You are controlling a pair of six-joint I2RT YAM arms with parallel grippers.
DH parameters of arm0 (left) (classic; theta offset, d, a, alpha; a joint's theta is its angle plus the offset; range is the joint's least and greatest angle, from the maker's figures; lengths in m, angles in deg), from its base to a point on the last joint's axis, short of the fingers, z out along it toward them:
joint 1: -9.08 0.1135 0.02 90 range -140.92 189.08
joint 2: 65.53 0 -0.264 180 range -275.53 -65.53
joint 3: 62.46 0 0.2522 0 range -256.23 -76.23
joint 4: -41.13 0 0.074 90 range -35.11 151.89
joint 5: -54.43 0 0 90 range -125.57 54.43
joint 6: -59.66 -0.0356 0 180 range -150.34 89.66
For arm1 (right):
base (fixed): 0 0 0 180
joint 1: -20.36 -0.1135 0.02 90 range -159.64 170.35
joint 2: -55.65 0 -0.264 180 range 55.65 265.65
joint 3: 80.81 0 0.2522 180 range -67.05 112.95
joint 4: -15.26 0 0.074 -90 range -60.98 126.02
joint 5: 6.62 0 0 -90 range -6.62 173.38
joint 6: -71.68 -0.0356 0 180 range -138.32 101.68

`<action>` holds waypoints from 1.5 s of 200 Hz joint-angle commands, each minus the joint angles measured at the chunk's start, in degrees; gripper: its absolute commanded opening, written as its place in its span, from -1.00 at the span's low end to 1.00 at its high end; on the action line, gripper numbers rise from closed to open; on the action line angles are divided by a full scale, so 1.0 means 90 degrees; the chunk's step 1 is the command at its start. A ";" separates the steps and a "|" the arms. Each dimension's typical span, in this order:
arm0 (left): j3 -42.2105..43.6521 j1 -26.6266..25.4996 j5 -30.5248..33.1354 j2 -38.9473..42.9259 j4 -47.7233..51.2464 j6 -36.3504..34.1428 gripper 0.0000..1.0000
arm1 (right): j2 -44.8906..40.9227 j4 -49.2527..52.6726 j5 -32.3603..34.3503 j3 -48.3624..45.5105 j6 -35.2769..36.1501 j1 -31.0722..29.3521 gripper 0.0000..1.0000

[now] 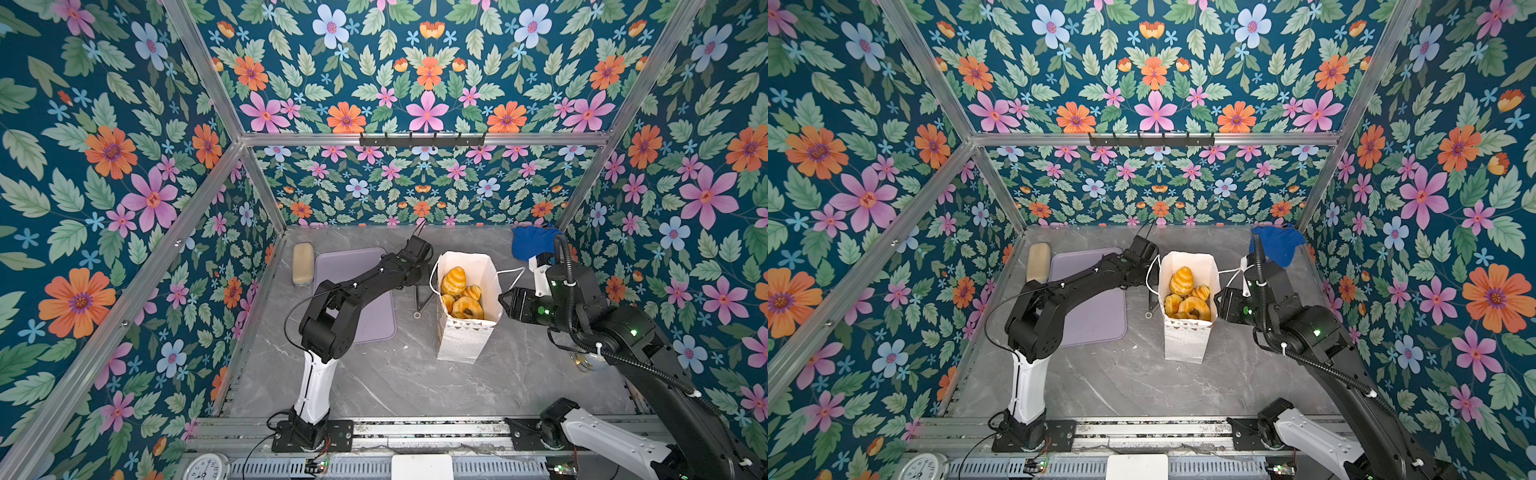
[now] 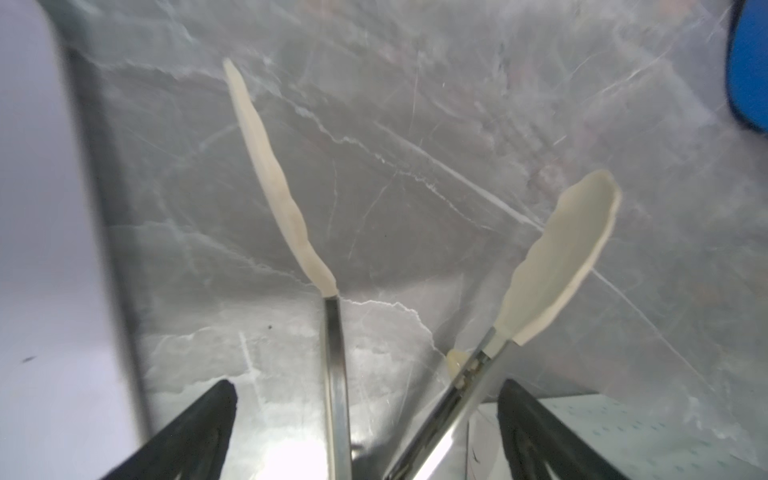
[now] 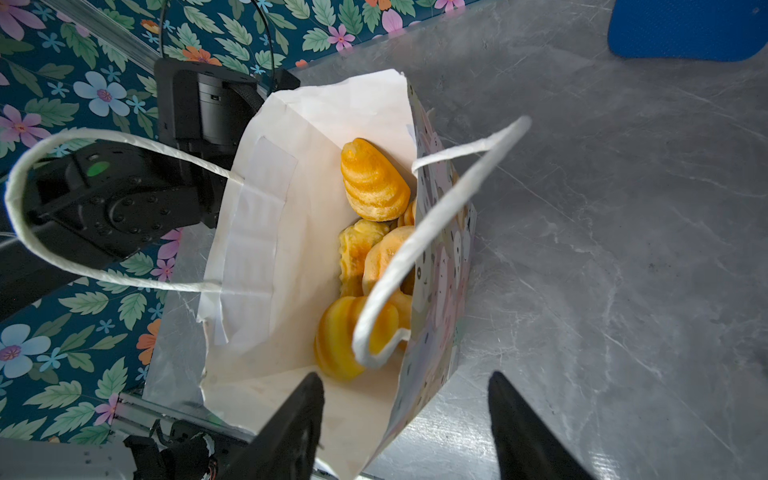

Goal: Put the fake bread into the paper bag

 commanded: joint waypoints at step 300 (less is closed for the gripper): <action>0.8551 0.2627 0.4177 0.6026 -0.6138 -0.2222 0.99 | -0.0243 -0.7570 0.2242 -0.6047 0.1768 0.3304 0.98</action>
